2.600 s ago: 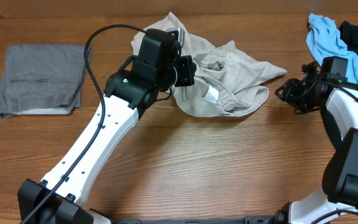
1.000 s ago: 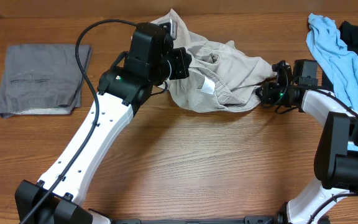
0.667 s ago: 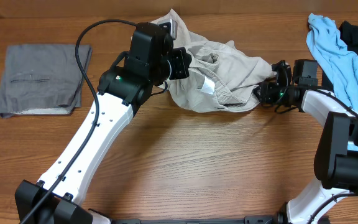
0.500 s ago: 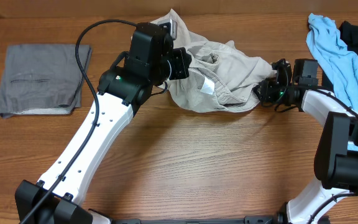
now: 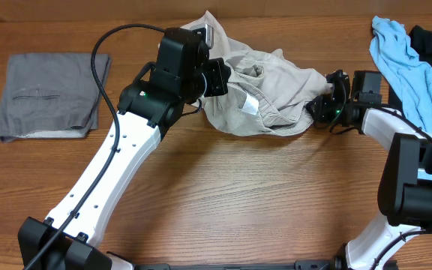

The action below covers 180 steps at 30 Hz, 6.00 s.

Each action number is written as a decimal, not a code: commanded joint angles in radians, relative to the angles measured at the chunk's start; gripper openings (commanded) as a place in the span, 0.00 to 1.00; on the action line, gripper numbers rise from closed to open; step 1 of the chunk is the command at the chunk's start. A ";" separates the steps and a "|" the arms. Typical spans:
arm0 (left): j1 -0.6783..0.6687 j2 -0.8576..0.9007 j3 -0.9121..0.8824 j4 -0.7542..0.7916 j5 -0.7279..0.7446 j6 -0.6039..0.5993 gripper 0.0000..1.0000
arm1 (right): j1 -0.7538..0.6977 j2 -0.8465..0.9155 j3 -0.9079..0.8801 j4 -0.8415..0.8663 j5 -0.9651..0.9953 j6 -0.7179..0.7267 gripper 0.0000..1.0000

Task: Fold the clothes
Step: 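Move the right gripper to the pants' right end and grasp it, then lift the pants with both grippers and stretch them apart in the air, then lower the stretched pants onto the table center with both grippers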

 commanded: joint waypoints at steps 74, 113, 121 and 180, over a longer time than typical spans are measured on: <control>0.275 -0.333 0.539 -0.444 0.197 -0.007 0.04 | -0.168 -0.657 1.104 -1.097 0.220 0.185 0.04; 0.275 -0.529 0.539 -0.536 0.084 -0.029 0.04 | -0.168 -0.743 1.489 -1.331 0.129 0.237 0.04; 0.275 -0.472 0.529 -0.545 -0.003 -0.028 0.04 | -0.168 -0.668 1.490 -1.337 0.080 0.260 0.04; 0.383 0.522 0.529 -1.127 0.057 0.343 1.00 | -0.126 -0.010 0.695 -1.414 0.000 0.007 0.41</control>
